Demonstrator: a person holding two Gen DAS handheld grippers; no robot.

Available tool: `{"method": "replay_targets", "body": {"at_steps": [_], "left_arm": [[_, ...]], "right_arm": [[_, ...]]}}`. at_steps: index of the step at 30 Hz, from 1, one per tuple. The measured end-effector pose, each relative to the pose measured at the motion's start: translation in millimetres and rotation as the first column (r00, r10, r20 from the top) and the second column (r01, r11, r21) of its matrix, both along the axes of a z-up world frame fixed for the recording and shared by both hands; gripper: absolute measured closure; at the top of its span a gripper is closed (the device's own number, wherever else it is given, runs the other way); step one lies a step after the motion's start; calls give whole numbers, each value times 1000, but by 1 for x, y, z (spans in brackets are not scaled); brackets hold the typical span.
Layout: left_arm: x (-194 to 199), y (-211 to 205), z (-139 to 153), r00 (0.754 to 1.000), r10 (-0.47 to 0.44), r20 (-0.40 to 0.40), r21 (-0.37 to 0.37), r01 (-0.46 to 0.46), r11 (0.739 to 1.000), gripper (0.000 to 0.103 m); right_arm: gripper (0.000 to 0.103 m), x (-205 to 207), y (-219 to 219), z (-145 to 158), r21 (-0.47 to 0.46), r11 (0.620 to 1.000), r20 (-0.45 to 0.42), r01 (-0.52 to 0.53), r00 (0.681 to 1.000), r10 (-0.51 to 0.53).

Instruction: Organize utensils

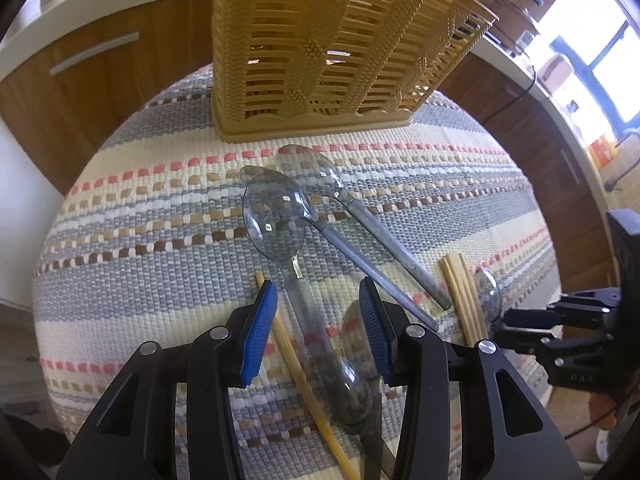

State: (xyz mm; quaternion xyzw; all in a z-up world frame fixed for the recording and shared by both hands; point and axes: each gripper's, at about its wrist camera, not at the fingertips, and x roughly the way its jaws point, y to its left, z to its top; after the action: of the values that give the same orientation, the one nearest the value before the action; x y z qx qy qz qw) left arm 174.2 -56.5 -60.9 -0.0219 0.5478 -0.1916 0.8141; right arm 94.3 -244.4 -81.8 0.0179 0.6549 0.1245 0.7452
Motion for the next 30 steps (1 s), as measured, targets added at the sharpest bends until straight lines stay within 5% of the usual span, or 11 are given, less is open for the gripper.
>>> {"method": "replay_targets", "body": {"at_steps": [6,10,19,30], "left_arm": [[4,-21,-6,999,-32,-2,88,32,996,64],[3,-29,-7,999,-30,32,178,24,984,90],[-2,6,-1,997,81,20,-39,-80,996,93],[-33,48,29,988,129,81,-98,-121,988,93]], "right_arm": [[92,-3,43,-12,-126,990,17,-69,997,71],[92,-2,56,-17,-118,991,6,-69,998,70],[95,-9,37,-8,-72,995,34,-69,997,72],[101,-16,16,16,-17,999,72,-50,996,51]]}}
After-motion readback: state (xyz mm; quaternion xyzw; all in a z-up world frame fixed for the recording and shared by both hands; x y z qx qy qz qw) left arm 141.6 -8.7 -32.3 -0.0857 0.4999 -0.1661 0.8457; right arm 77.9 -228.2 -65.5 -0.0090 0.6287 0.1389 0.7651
